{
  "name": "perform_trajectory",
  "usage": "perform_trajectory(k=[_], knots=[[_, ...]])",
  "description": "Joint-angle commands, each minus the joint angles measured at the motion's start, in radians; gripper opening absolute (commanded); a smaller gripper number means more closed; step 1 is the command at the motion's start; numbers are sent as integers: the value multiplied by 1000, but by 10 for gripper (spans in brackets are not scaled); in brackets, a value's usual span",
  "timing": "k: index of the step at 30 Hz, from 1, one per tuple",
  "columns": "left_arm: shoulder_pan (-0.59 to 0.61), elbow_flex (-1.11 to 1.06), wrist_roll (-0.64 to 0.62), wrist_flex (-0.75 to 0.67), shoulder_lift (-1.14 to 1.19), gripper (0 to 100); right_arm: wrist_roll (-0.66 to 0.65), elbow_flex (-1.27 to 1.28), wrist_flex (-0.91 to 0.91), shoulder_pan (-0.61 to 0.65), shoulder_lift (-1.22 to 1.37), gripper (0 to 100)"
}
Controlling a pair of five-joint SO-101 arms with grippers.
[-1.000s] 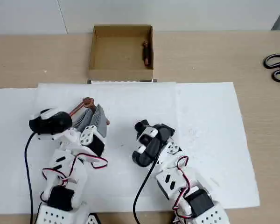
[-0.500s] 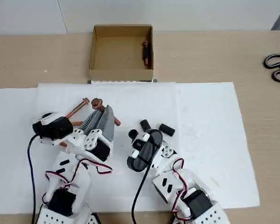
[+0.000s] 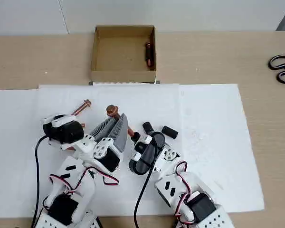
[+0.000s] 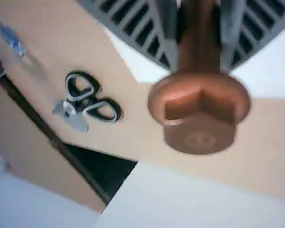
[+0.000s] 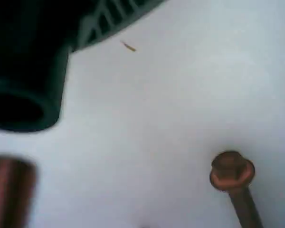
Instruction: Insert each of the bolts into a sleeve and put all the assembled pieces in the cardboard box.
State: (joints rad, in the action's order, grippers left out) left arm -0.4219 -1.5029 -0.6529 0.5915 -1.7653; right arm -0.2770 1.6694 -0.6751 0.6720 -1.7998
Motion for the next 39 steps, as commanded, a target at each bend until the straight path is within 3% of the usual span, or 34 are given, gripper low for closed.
perform_trajectory(k=[1,27,39], knots=[[-2,67,-5,37,-12,6,9,14,7,-2,-13,2],[-2,58,-6,-2,-12,6,46,14,59,53,-12,2],[-5,45,-6,152,-15,6,43,8,68,47,-13,2]])
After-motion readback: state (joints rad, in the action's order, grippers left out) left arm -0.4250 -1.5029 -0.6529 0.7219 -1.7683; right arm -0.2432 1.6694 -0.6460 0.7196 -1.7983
